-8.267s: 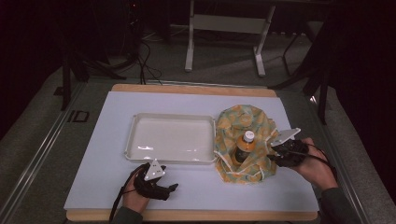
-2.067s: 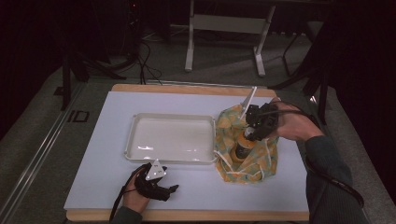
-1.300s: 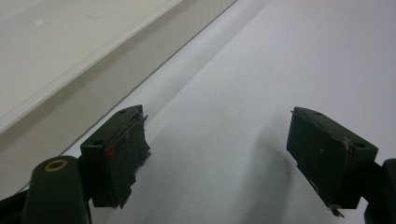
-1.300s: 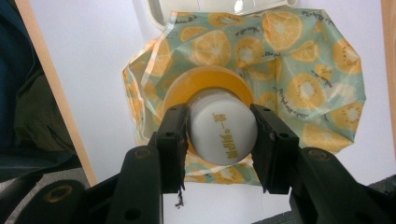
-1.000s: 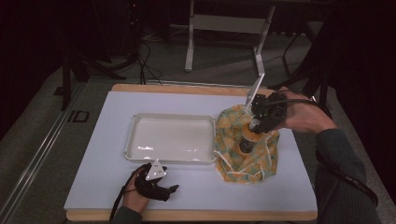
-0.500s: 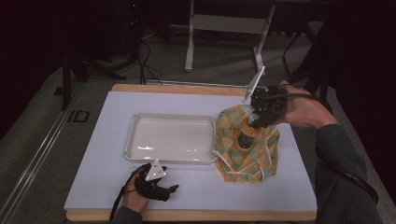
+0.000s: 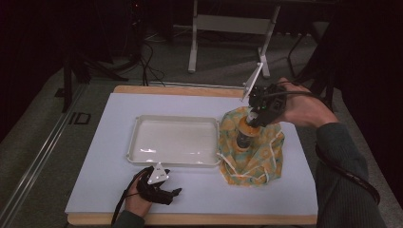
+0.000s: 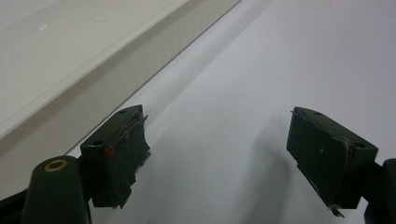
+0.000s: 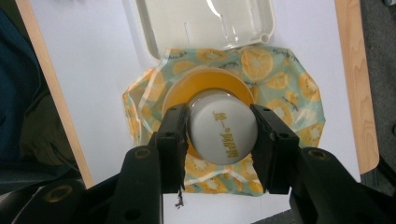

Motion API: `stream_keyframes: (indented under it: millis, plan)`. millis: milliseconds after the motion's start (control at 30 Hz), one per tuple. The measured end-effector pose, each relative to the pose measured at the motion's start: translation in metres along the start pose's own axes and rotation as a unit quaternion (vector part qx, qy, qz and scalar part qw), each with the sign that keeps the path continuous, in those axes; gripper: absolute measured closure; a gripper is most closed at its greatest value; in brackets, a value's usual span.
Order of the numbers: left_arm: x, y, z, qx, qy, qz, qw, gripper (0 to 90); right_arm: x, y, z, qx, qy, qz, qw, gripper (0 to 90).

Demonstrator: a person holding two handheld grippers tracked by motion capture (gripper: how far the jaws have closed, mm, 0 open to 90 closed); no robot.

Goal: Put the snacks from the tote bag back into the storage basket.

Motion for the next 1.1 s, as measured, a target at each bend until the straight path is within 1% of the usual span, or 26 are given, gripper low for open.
stream_keyframes:
  millis: [233, 667, 933, 1033, 1100]
  plan:
    - [0.0, 0.0, 0.0, 0.0, 0.0, 0.0, 1.0, 19.8, -0.002, -0.013, 0.001, -0.008, 0.002, -0.004, 1.0, 58.8]
    - [0.0, 0.0, 0.0, 0.001, 0.002, 0.0, 1.0, 19.9, 0.005, -0.031, 0.005, -0.02, -0.002, -0.008, 0.9998, 58.9]
    - [0.0, 0.0, -0.001, 0.001, 0.004, 0.002, 1.0, 19.8, 0.007, -0.04, 0.008, -0.028, -0.004, -0.013, 0.9995, 58.8]
    - [0.0, 0.0, -0.001, 0.0, 0.004, 0.002, 1.0, 19.9, 0.007, -0.042, 0.008, -0.031, -0.004, -0.007, 0.9995, 58.8]
    - [0.0, 0.0, -0.001, 0.001, 0.003, 0.002, 1.0, 19.8, 0.007, -0.043, 0.009, -0.031, -0.003, -0.009, 0.9995, 58.9]
Point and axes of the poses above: each handheld gripper's, and its own axes: x roughly forward along the jaws, y roughly out of its underside, z roughly to its left, the point moved 10 cm from there along x, roughly forward along the jaws, and after that the axes turned 3 degrees about y, right-handed, at the moved point
